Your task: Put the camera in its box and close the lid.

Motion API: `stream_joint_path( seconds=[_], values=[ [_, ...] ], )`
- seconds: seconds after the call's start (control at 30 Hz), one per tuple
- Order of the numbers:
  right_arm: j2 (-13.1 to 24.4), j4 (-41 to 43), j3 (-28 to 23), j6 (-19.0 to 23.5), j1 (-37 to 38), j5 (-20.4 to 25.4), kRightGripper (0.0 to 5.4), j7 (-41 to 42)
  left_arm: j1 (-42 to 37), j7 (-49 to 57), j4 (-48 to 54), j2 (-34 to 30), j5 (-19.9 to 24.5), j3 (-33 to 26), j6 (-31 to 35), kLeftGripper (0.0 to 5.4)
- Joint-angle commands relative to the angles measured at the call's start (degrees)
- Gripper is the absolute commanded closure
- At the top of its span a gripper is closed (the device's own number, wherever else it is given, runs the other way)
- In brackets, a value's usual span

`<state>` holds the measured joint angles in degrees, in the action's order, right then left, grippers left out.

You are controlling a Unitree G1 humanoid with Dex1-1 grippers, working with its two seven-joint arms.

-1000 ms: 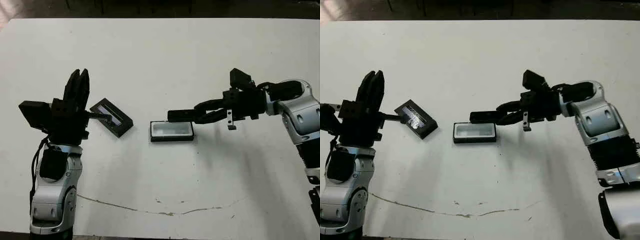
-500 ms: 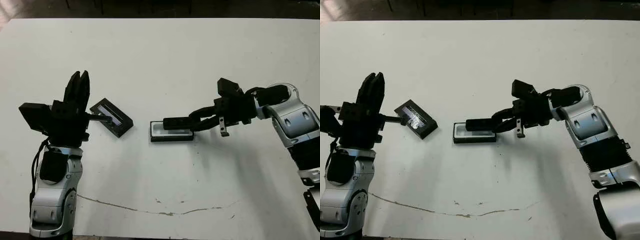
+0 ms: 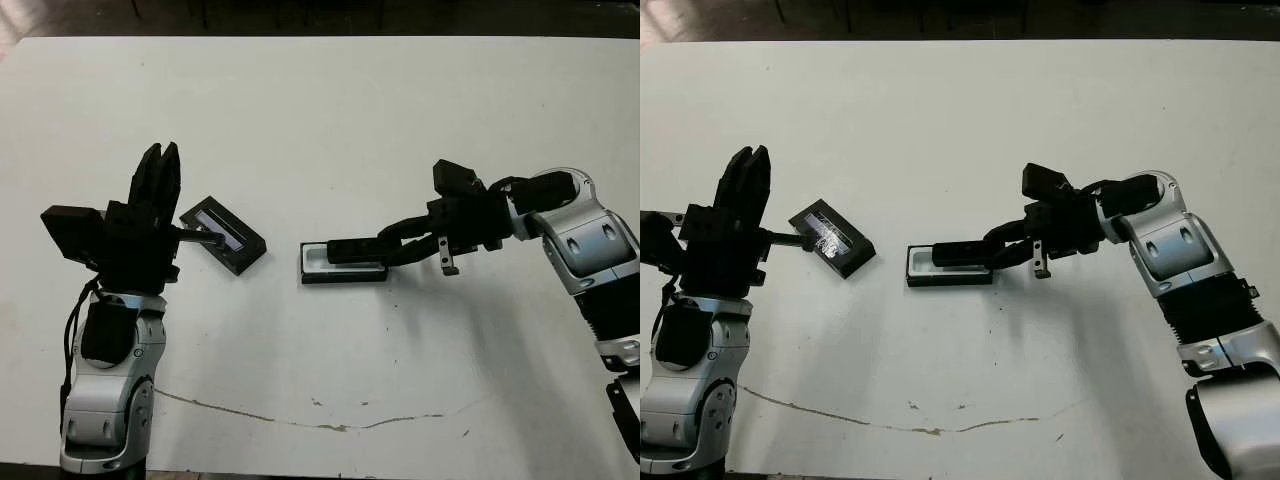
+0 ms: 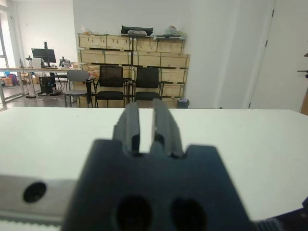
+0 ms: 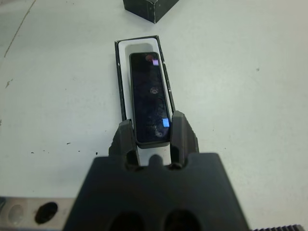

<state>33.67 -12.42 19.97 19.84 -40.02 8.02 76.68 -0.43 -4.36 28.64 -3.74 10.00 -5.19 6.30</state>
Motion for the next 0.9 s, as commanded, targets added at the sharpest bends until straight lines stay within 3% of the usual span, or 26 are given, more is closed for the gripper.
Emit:
stream_joint_path(
  seconds=[0.03,0.57,0.9],
  values=[
    [0.17,0.29,0.16,0.90,-0.38,-1.06,5.40,-0.75,0.35,0.18,-0.67,-0.32,-0.34,0.18,0.98,5.40],
    [-0.58,0.64,2.72,0.94,-2.25,-2.95,5.40,0.50,0.40,0.33,-0.80,-0.16,-0.49,0.55,0.52,5.40],
    [-0.86,1.67,2.96,2.63,-2.55,-1.56,5.40,2.85,0.45,0.59,-0.97,0.06,-0.30,0.62,0.47,5.40]
  ],
)
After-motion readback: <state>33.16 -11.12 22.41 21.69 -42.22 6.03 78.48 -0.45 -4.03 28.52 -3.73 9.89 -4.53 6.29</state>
